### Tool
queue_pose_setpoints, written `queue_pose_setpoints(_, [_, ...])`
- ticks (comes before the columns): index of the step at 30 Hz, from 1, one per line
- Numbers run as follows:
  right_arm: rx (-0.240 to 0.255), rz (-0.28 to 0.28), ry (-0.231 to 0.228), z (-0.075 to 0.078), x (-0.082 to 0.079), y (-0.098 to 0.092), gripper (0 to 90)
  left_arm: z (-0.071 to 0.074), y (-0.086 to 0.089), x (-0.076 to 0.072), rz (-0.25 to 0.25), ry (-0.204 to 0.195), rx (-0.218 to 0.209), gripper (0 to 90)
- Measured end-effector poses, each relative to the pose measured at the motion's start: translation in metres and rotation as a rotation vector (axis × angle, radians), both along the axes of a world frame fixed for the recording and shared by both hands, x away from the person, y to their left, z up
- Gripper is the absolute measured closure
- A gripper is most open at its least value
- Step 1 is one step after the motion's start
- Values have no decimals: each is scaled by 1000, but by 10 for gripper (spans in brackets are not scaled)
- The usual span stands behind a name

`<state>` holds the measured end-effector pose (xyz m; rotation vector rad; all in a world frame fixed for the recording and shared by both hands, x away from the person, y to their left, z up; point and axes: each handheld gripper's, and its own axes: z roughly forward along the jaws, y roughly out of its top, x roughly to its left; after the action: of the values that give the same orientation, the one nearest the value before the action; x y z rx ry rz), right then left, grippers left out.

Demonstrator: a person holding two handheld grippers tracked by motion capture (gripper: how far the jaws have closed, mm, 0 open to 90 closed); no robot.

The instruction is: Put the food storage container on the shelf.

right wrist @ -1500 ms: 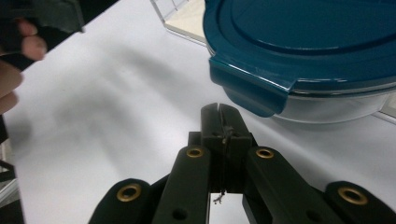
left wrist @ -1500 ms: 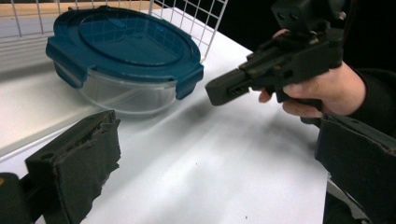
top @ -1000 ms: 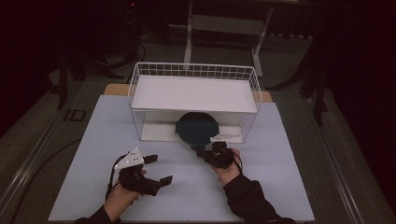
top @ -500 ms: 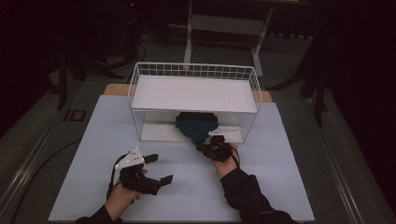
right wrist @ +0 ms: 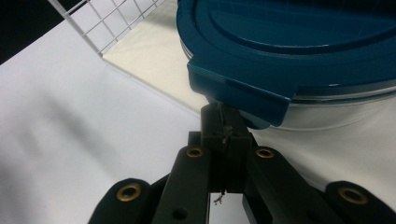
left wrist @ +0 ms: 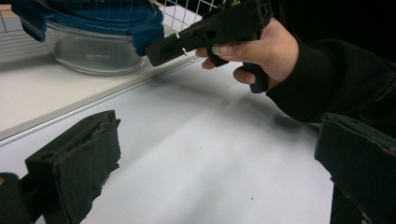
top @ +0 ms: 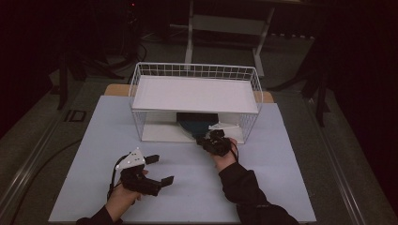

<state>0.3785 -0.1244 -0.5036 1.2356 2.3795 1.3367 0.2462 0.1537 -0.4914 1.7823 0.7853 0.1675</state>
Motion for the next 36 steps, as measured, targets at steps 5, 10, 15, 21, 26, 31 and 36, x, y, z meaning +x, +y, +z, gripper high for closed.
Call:
queue_pose_setpoints(5, [3, -4, -1, 0, 4, 1, 900, 0, 0, 0, 1, -2, 0, 4])
queue_pose_setpoints(10, [0, 3, -5, -1, 4, 3, 896, 0, 0, -1, 0, -1, -1, 4])
queue_pose_setpoints(15, [13, 33, -18, 2, -8, 2, 793, 2, -1, -3, -7, -14, 4, 3])
queue_pose_setpoints(21, [16, 74, -75, 8, -25, 2, 486, 4, -2, -4, -9, -18, 3, 4])
queue_pose_setpoints(26, [80, 104, -79, 11, -33, -3, 238, 5, -3, -5, -19, -24, 5, 4])
queue_pose_setpoints(31, [105, 146, -61, 13, -39, -7, 195, 5, -4, -6, -26, -28, 13, 3])
queue_pose_setpoints(36, [102, 154, -74, 13, -43, -14, 190, 5, -4, -6, -28, -28, 14, 4])
